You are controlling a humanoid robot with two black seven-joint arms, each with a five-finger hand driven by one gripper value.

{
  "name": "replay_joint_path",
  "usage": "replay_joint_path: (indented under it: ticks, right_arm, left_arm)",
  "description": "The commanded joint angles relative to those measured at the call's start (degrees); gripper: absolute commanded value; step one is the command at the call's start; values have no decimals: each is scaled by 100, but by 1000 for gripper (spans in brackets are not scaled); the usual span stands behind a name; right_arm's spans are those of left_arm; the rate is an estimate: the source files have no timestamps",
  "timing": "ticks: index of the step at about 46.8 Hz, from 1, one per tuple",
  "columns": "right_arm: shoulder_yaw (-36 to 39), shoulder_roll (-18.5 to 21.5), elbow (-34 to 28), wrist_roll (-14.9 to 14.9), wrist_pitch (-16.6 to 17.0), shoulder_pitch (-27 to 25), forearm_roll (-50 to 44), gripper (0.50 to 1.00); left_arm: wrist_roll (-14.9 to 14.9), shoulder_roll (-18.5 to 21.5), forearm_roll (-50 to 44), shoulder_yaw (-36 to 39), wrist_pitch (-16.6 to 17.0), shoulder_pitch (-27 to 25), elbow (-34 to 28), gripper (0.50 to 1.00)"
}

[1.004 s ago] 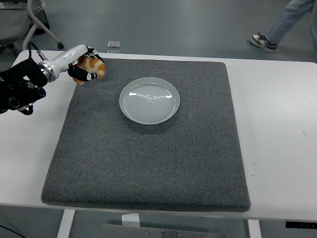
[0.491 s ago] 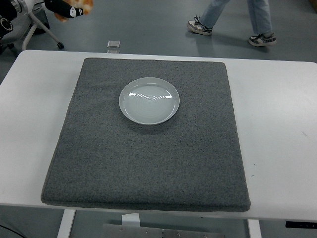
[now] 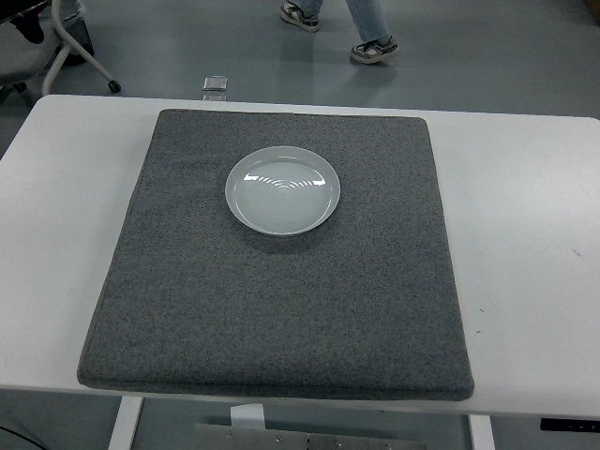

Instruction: Place the bread on the plate

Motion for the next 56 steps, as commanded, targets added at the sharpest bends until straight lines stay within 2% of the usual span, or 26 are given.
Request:
replay_joint_path:
  ticks: [1,7,18,26,33,45,56]
  right_arm:
    - [1,0,0,0,0,-1,0,930]
    - [1,0,0,0,0,-1,0,930]
    - [1,0,0,0,0,-10,0,930]
    - [10,0,0,0,0,-1,0,930]
    - [10,0,0,0,0,-10,0,930]
    - [1,0,0,0,0,-1,0,930]
    - [1,0,0,0,0,-10,0,930]
  left_arm:
    - [1,-8,24,0,12,40,-377,500]
    - [1,-87,129,26,38,110,-800,500]
    - [1,-509,437,53,478,593,-844,500]
    - [1,-747,656,53,838,1191,-818,500]
    - [1,-773,1087,53,1207,1753,-783,500]
    - [-17,-1203,1228,44,1629,2483,-414,500]
    - [-26,-1660,1228,35,1665,2764,403,500]
